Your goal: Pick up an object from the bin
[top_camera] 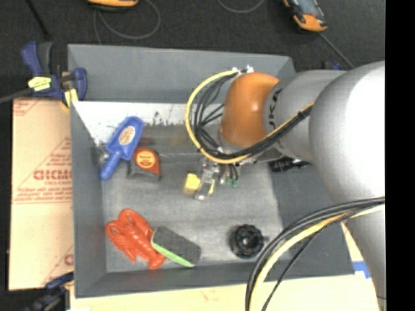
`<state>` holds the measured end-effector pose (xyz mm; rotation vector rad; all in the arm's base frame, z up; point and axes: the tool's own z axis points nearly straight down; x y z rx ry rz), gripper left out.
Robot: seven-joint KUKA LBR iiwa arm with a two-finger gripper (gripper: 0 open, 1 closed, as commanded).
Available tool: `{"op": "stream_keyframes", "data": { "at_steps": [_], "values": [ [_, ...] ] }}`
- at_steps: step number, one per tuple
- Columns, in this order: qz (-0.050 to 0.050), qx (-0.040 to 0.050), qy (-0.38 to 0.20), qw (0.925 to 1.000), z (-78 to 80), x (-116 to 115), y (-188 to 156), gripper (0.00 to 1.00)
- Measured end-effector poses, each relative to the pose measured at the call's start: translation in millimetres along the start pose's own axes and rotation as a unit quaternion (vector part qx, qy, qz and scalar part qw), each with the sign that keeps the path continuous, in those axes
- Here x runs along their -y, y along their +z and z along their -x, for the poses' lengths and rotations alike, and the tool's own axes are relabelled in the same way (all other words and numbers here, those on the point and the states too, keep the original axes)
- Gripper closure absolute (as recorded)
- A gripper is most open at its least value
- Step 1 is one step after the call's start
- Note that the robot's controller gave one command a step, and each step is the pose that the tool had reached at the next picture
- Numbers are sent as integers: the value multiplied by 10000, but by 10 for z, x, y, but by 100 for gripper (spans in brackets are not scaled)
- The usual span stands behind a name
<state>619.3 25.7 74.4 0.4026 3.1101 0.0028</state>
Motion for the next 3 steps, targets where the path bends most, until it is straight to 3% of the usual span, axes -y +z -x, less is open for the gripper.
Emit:
{"op": "stream_keyframes", "data": {
  "at_steps": [1,2,3],
  "values": [
    [-1,0,-3,10000,0,0,0,100],
    [-8,-4,-5,10000,-30,-56,-1246,100],
    [-12,-9,-9,10000,-32,-53,-1241,100]
  ]
}}
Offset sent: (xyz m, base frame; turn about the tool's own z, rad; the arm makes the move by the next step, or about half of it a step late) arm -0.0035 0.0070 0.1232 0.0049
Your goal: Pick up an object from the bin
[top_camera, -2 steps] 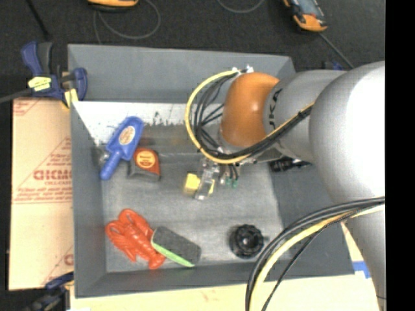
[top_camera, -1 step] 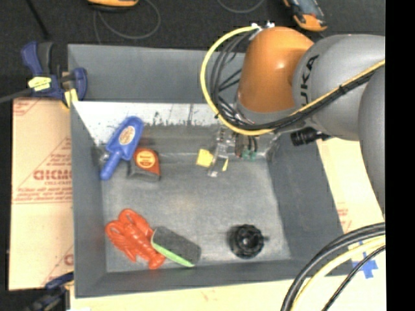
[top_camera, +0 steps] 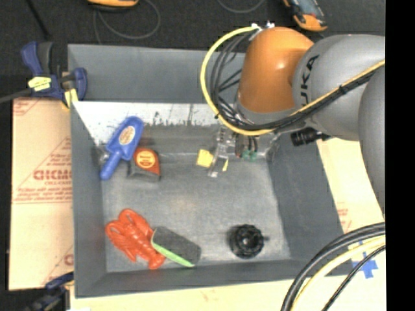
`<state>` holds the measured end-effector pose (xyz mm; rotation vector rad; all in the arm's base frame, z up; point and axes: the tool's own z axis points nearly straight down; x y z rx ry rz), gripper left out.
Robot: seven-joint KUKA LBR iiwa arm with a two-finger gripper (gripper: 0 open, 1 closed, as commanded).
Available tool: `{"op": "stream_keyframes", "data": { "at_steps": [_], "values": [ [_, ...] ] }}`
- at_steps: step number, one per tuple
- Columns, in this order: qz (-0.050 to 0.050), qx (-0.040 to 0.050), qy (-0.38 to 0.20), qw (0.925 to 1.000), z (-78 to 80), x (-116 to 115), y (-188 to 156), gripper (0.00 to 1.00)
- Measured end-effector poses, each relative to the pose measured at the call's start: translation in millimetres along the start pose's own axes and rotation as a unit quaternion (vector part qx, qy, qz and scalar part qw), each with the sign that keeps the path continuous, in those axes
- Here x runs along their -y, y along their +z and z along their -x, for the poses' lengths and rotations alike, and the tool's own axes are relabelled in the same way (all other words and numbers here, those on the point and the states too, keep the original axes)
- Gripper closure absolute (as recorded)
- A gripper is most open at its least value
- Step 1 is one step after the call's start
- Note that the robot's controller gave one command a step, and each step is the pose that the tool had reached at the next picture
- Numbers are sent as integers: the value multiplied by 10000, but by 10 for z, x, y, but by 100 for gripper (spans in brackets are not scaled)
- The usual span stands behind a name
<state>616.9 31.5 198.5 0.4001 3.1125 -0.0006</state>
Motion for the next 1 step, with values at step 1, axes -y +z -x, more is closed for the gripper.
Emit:
{"op": "stream_keyframes", "data": {
  "at_steps": [1],
  "values": [
    [-7,-25,-66,10000,-1,62,-534,100]
  ]
}}
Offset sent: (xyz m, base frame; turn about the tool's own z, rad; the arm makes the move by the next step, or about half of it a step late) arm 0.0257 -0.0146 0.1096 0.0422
